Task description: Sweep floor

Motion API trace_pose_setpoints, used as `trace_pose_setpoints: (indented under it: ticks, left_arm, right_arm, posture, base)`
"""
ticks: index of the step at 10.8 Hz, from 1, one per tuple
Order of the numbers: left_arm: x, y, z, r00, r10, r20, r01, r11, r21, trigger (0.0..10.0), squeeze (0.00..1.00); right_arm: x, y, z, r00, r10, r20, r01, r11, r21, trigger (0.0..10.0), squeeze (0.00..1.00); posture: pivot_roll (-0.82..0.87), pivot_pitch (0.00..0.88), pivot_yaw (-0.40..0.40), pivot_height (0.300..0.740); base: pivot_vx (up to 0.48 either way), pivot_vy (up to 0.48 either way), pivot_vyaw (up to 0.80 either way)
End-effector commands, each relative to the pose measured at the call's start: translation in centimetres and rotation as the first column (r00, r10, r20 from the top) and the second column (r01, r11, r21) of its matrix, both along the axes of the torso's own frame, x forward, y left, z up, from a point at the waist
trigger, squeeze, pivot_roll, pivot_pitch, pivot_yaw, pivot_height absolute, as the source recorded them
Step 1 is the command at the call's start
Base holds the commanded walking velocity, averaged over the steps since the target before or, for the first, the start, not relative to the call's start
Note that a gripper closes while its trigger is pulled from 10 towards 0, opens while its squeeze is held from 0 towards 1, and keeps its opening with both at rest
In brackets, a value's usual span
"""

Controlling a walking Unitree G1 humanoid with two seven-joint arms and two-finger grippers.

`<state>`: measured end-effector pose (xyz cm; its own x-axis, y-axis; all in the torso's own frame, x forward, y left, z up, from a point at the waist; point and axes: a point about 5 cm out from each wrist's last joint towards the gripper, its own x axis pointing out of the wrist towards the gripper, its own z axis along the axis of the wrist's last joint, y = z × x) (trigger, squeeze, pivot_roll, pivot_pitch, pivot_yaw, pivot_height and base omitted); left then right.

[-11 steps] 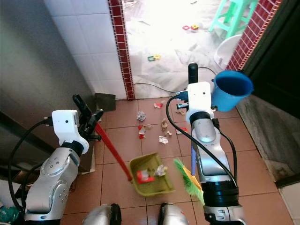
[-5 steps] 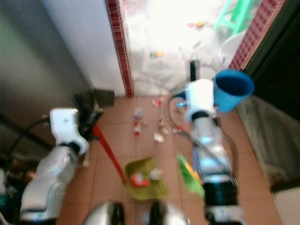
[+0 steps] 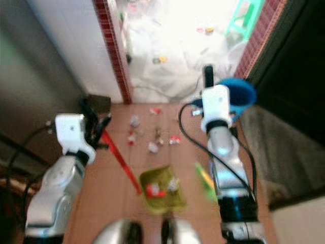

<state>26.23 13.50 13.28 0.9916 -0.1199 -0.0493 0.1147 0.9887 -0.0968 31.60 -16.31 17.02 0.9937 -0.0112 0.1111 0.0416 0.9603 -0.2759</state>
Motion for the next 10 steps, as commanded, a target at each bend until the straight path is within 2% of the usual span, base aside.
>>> trace_pose_setpoints:
  ticks: [1, 2, 3, 4, 6, 7, 8, 10]
  left_arm:
    - [0.3, 0.3, 1.0, 0.997, -0.012, 0.071, 0.008, 0.999, 0.054, 10.0, 0.0]
    - [0.6, 0.5, 1.1, 0.998, -0.012, 0.065, 0.008, 0.998, 0.059, 10.0, 0.0]
    - [0.6, 1.0, 1.0, 0.998, 0.004, 0.062, -0.007, 0.999, 0.043, 10.0, 0.0]
    - [0.5, 1.3, 0.7, 0.999, 0.012, 0.052, -0.013, 1.0, 0.024, 10.0, 0.0]
    - [0.3, 1.8, 0.5, 0.997, 0.065, 0.05, -0.068, 0.995, 0.071, 10.0, 0.0]
    - [0.3, 1.4, 0.5, 0.999, 0.015, 0.029, -0.016, 1.0, 0.022, 10.0, 0.0]
    - [0.4, 1.4, 0.6, 1.0, 0.011, 0.029, -0.011, 1.0, 0.004, 10.0, 0.0]
    - [0.5, 1.3, 0.6, 1.0, 0.007, 0.03, -0.007, 1.0, 0.007, 10.0, 0.0]
  right_arm:
    - [0.3, -0.1, 1.1, 0.999, -0.017, 0.048, 0.018, 1.0, -0.015, 10.0, 0.0]
    - [0.6, -0.2, 1.9, 0.998, -0.021, 0.052, 0.022, 1.0, -0.015, 10.0, 0.0]
    - [0.8, 0.0, 2.3, 0.997, -0.009, 0.073, 0.009, 1.0, -0.002, 10.0, 0.0]
    - [0.9, 0.1, 2.2, 0.997, -0.012, 0.076, 0.011, 1.0, 0.017, 10.0, 0.0]
    - [0.6, 0.2, 1.7, 0.997, -0.023, 0.075, 0.02, 0.999, 0.037, 10.0, 0.0]
    - [0.3, 0.2, 0.9, 0.999, -0.027, 0.045, 0.024, 0.998, 0.064, 10.0, 0.0]
    - [0.1, 0.4, 0.4, 0.999, -0.02, 0.027, 0.018, 0.997, 0.073, 10.0, 0.0]
    - [0.1, 0.5, 0.2, 1.0, -0.012, 0.025, 0.011, 0.998, 0.069, 10.0, 0.0]
  posture:
    - [-0.02, 0.12, 0.012, 0.74]
    - [-0.05, 0.122, -0.002, 0.74]
    - [-0.05, 0.122, 0.022, 0.74]
    - [-0.04, 0.124, 0.04, 0.74]
    - [-0.04, 0.125, 0.073, 0.74]
    - [-0.03, 0.126, 0.077, 0.74]
    - [-0.03, 0.132, 0.076, 0.74]
    - [-0.03, 0.14, 0.071, 0.74]
  base:
    - [0.0, 0.0, 0.0]
    - [0.0, 0.0, 0.0]
    - [0.0, 0.0, 0.0]
    - [0.0, 0.0, 0.0]
    - [0.0, 0.0, 0.0]
    - [0.0, 0.0, 0.0]
    - [0.0, 0.0, -0.8]
    - [0.0, 0.48, -0.62]
